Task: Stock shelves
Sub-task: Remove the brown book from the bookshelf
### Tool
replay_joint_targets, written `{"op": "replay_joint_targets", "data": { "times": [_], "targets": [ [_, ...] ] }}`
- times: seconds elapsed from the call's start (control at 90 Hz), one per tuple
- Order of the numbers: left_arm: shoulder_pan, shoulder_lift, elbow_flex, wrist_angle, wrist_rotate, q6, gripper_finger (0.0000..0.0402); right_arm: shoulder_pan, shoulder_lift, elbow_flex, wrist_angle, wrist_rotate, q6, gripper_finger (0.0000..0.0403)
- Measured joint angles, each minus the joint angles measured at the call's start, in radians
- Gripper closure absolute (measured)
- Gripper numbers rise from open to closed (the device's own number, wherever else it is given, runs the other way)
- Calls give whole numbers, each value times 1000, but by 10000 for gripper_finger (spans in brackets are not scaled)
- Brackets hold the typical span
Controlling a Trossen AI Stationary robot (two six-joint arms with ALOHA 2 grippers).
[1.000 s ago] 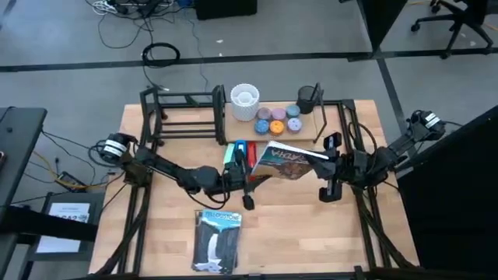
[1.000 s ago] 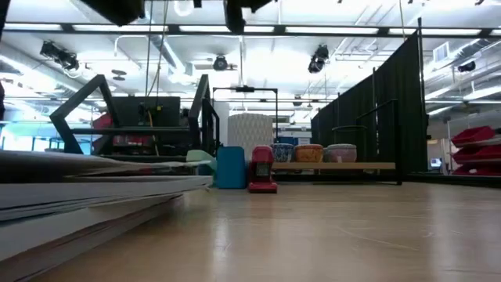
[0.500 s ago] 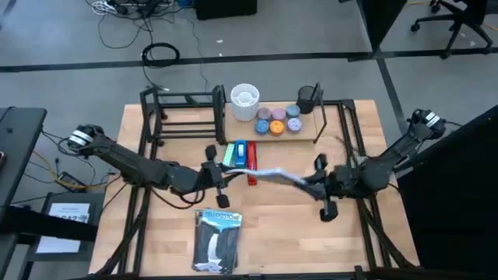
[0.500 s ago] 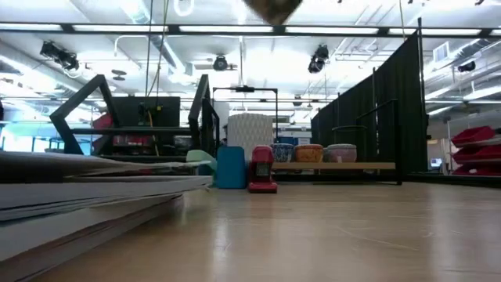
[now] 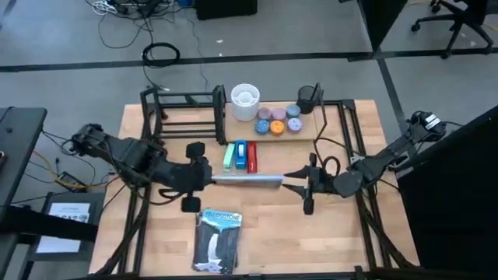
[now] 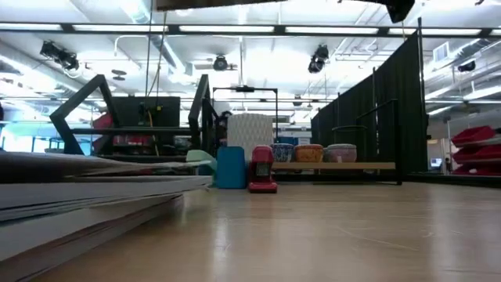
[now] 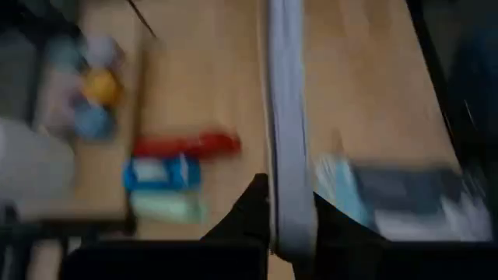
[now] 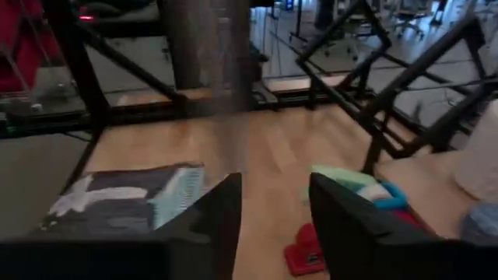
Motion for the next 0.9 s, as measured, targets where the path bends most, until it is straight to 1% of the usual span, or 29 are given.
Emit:
{"op": "replay_joint_targets", "data": {
  "times": [0.078,0.111,0.211,0.278,0.378,0.422,0.489,0.567,0.656,0.8,0.9],
  "targets": [
    [0,105,107,-192,103,-21,401,-6,1,0,-14,-2,-13,270],
    [0,151,144,-242,156,-21,401,-11,1,0,-14,-3,-20,269],
    [1,246,206,-196,381,31,401,-33,0,1,-12,-4,-38,269],
    [1,325,276,-216,517,51,401,-53,0,1,-12,-4,-41,270],
    [-4,395,297,-229,722,64,401,-73,0,1,-12,-9,-41,270],
    [-2,430,304,-228,786,69,401,-81,2,1,-11,-10,-41,270],
    [-2,457,290,-221,845,102,401,-85,5,1,-15,-14,-42,270],
    [-2,496,286,-230,859,169,401,-92,10,2,-11,-24,-42,270],
    [1,524,263,-228,848,248,401,-92,11,2,-15,-55,-41,270],
    [21,574,218,-227,750,402,401,-86,10,2,-21,-89,-35,270],
    [42,608,184,-224,649,489,401,-81,10,2,-29,-92,-24,270]
  ]
}}
